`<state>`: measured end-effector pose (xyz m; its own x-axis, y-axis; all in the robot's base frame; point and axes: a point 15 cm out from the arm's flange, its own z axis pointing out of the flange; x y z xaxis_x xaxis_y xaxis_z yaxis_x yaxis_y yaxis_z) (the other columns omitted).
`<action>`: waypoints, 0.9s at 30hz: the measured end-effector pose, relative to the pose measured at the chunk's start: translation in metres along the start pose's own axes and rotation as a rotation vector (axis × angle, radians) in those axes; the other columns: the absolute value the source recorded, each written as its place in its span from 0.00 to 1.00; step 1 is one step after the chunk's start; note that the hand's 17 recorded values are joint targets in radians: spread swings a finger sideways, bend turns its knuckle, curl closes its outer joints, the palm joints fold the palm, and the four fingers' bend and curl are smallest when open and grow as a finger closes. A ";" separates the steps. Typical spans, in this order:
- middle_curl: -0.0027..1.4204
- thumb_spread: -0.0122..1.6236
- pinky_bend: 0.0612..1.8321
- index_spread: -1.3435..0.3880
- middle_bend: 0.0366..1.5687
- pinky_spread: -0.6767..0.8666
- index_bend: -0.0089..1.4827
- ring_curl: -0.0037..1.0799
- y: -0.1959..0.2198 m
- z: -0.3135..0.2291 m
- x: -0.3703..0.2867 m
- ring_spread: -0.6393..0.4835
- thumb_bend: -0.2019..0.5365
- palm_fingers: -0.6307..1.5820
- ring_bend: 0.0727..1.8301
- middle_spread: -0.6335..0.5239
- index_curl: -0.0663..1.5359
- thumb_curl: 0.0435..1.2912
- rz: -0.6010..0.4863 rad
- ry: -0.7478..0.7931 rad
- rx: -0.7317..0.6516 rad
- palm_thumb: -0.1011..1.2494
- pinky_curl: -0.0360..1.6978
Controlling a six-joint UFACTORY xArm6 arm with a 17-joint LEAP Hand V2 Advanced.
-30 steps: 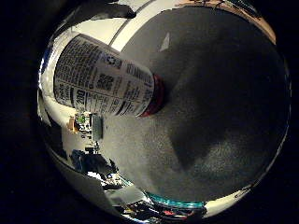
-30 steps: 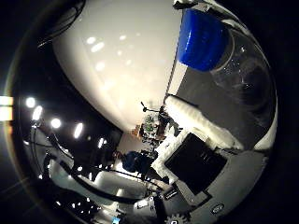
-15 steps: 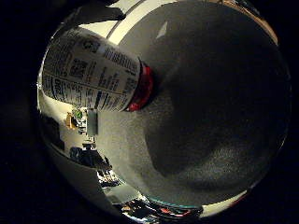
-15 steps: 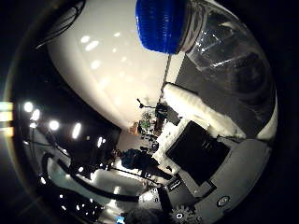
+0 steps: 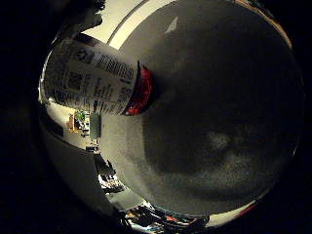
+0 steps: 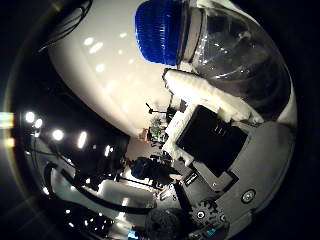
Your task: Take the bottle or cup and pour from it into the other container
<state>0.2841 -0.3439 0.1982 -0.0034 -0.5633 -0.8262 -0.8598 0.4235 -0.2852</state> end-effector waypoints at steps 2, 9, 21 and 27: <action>0.45 0.54 0.74 0.65 0.72 0.24 0.57 0.43 0.001 0.002 0.000 0.43 0.25 0.87 0.68 0.45 0.50 0.40 -0.001 -0.001 -0.010 0.76 0.18; 0.51 0.51 0.83 0.66 0.82 0.30 0.72 0.53 0.001 0.005 -0.004 0.40 0.26 0.81 0.76 0.43 0.54 0.47 -0.026 -0.009 -0.017 0.85 0.26; 0.55 0.37 0.83 0.68 0.88 0.33 0.81 0.64 -0.003 0.007 -0.071 0.38 0.25 0.78 0.76 0.43 0.55 0.64 -0.159 -0.022 -0.029 0.91 0.36; 0.55 0.35 0.81 0.68 0.87 0.33 0.82 0.66 -0.011 0.023 -0.127 0.39 0.25 0.79 0.77 0.43 0.54 0.68 -0.180 0.047 -0.112 0.90 0.40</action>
<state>0.3057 -0.2602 0.2950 0.1339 -0.6563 -0.7425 -0.9000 0.2331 -0.3683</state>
